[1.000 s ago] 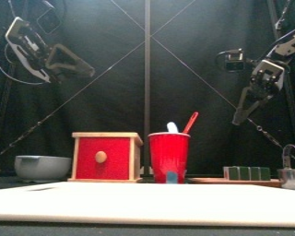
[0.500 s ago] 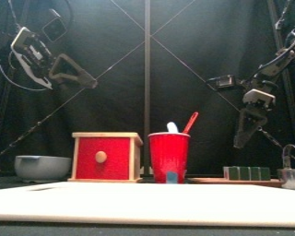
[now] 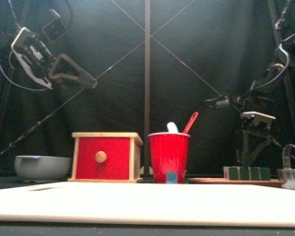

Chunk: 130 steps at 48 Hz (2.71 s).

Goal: Place sushi on board then cut the sushi with the knife then place the pieces on the plate
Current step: Place the sushi on the board

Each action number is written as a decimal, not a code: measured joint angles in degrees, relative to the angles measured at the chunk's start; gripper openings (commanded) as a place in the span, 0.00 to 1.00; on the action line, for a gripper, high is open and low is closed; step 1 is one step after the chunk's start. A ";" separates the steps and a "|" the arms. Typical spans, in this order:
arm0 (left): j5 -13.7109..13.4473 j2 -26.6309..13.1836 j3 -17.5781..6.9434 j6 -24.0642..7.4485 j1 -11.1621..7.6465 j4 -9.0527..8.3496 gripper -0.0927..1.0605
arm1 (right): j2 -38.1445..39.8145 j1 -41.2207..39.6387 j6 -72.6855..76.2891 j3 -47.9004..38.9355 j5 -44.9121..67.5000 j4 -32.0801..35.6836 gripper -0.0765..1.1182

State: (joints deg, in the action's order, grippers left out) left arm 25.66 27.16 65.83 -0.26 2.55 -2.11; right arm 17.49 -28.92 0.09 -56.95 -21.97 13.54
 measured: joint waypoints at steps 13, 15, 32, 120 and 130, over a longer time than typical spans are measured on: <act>0.00 -0.09 0.00 0.09 0.18 0.09 0.06 | -5.10 0.00 0.00 0.18 2.46 0.88 0.92; 0.00 0.00 0.00 0.18 0.18 0.00 0.06 | -5.63 0.00 -0.18 0.18 2.64 1.05 0.92; -0.09 -0.09 0.00 0.18 0.18 1.49 0.06 | -8.00 0.09 0.18 0.18 3.52 1.32 0.70; -0.26 -0.09 1.76 0.26 0.18 2.02 0.06 | -5.80 33.05 74.88 10.20 -0.62 1.14 0.56; -0.26 -0.09 1.76 0.26 0.18 2.02 0.06 | -10.46 39.55 96.06 16.52 -9.76 13.27 0.56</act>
State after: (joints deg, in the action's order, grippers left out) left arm 25.40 27.07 67.59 0.00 2.72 -0.09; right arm 7.03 10.63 96.15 -40.43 -31.73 26.81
